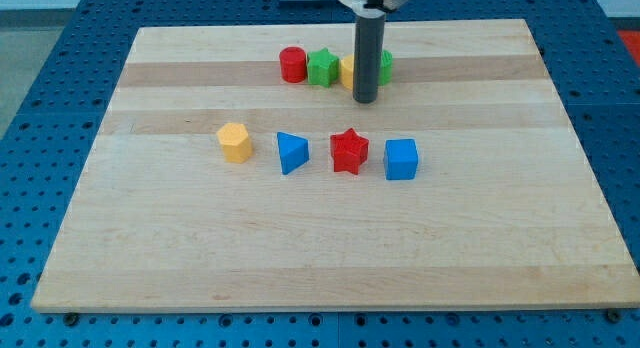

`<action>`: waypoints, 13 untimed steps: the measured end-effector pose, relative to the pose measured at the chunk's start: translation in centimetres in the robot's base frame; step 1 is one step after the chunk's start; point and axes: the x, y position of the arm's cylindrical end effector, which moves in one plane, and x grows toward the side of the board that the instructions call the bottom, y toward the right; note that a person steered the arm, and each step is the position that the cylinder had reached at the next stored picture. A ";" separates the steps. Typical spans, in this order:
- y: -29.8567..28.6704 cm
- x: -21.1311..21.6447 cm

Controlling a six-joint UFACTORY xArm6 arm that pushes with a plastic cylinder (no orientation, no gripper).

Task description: Adjust the blocks in a line

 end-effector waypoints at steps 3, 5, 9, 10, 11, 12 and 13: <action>0.7 -2.6; 3.1 0.5; 5.2 -1.1; 7.8 -1.3; 8.6 -2.6; 8.5 -3.6; 8.2 -3.7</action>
